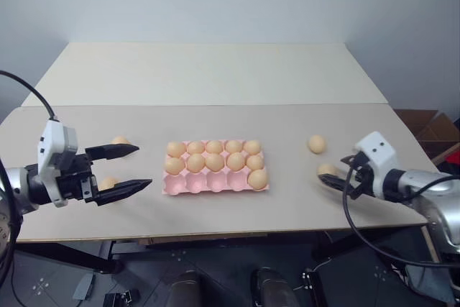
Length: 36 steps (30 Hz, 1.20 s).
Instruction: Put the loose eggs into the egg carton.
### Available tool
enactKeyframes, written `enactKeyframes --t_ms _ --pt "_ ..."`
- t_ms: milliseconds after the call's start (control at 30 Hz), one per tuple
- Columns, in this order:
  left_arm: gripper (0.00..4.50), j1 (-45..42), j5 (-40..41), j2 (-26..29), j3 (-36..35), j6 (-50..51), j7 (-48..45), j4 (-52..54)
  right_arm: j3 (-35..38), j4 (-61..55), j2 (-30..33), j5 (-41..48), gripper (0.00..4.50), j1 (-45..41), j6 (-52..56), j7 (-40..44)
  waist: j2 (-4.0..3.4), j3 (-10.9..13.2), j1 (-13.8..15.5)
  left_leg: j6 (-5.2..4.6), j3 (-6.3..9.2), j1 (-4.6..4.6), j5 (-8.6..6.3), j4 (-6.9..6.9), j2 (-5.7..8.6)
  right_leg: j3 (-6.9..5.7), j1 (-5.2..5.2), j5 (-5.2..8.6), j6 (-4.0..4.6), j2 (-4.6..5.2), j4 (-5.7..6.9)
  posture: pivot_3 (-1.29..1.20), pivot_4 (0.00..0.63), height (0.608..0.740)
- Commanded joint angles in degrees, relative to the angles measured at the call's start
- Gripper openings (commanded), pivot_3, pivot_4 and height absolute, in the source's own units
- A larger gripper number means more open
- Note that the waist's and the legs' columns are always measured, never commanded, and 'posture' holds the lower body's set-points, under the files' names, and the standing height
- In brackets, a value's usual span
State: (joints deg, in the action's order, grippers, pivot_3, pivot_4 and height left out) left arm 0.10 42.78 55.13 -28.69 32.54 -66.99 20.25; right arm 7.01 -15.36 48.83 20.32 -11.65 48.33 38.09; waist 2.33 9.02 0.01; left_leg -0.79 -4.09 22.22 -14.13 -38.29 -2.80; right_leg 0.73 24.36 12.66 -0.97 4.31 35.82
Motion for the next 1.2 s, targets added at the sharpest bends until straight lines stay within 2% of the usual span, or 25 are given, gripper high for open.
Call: enactKeyframes --t_ms 33,67,167,367,400,567,767,933,1100,1200 --pt "4.49 -0.2 0.1 0.9 -0.9 -0.9 -0.2 1.0 -2.2 6.1 -3.6 -4.1 4.5 -4.0 1.3 -6.3 -0.03 0.0 -0.1 0.0 0.0 0.01 0.0 0.0 0.0 0.0 0.0 0.0 0.0 0.0 -0.01 0.0 0.15 0.74" --pt "4.49 0.1 0.2 0.9 -1.2 -0.8 -0.3 1.2 -2.8 8.3 -4.8 -5.1 4.5 -5.2 1.4 -7.9 -0.02 0.0 -0.1 0.0 0.0 0.1 0.0 0.0 0.05 0.02 0.09 -0.08 0.01 0.03 -0.01 0.0 0.15 0.74" --pt "4.5 0.6 0.2 1.2 -1.7 -0.7 -0.3 1.6 -3.3 11.0 -6.9 -6.2 3.9 -6.7 0.7 -9.4 0.0 0.0 -0.6 -0.02 0.01 0.08 -0.01 0.01 0.05 0.01 0.05 -0.23 -0.15 0.02 -0.03 0.0 0.15 0.74" --pt "4.5 1.1 0.1 1.2 -2.1 -0.9 -0.1 2.0 -2.4 6.6 -7.5 -5.9 1.9 -6.0 1.7 -9.4 -0.01 0.0 -0.7 -0.02 0.05 0.07 -0.01 0.02 0.03 -0.03 0.03 -0.29 -0.29 0.0 -0.01 0.0 0.15 0.74" --pt "4.5 1.1 0.1 1.2 -2.0 -1.0 0.0 2.1 -2.3 5.5 -7.5 -5.7 1.8 -5.7 1.7 -9.3 -0.01 0.0 -0.7 -0.02 0.05 0.07 -0.01 0.02 0.03 -0.03 0.03 -0.28 -0.31 0.0 -0.01 0.0 0.15 0.74" --pt "4.5 0.5 -0.4 1.0 -1.3 -1.6 0.1 1.7 -2.8 -3.5 -8.6 -4.3 1.8 -7.0 3.8 -9.5 -0.02 0.0 -0.8 -0.02 0.05 0.07 -0.01 0.02 0.02 -0.03 0.05 -0.24 -0.38 0.0 -0.01 0.0 0.15 0.74" --pt "4.5 0.3 -0.2 0.6 -0.9 -1.4 0.2 2.4 -10.3 -16.8 -13.5 0.6 1.8 -10.6 6.6 -6.8 -0.02 0.0 -1.0 -0.02 0.07 0.06 -0.01 0.04 -0.08 -0.04 0.1 -0.22 -0.39 -0.1 0.04 0.0 0.15 0.74" --pt "4.5 0.1 -0.4 0.3 -0.5 -1.6 0.5 2.6 -18.3 -17.3 -19.2 0.0 1.8 -14.4 7.5 -8.3 -0.02 0.0 -0.8 -0.02 0.06 0.08 -0.01 0.04 -0.04 -0.04 0.11 -0.29 -0.25 -0.03 0.04 0.0 0.15 0.74" --pt "4.5 0.8 -0.3 0.3 -1.2 -1.6 0.7 3.1 -24.7 -16.8 -20.9 -1.9 1.8 -15.7 7.5 -9.1 -0.02 0.0 -0.6 -0.02 0.05 0.13 -0.01 0.04 0.03 -0.06 0.11 -0.29 -0.24 0.05 -0.03 0.0 0.15 0.74" --pt "4.5 1.1 -0.3 0.3 -1.4 -1.6 0.9 3.3 -25.9 -16.1 -21.4 -2.5 2.69 -16.2 7.7 -9.3 -0.02 0.0 -0.7 -0.02 0.05 0.14 -0.01 0.04 0.01 -0.07 0.13 -0.29 -0.24 0.03 -0.02 0.0 0.15 0.74"
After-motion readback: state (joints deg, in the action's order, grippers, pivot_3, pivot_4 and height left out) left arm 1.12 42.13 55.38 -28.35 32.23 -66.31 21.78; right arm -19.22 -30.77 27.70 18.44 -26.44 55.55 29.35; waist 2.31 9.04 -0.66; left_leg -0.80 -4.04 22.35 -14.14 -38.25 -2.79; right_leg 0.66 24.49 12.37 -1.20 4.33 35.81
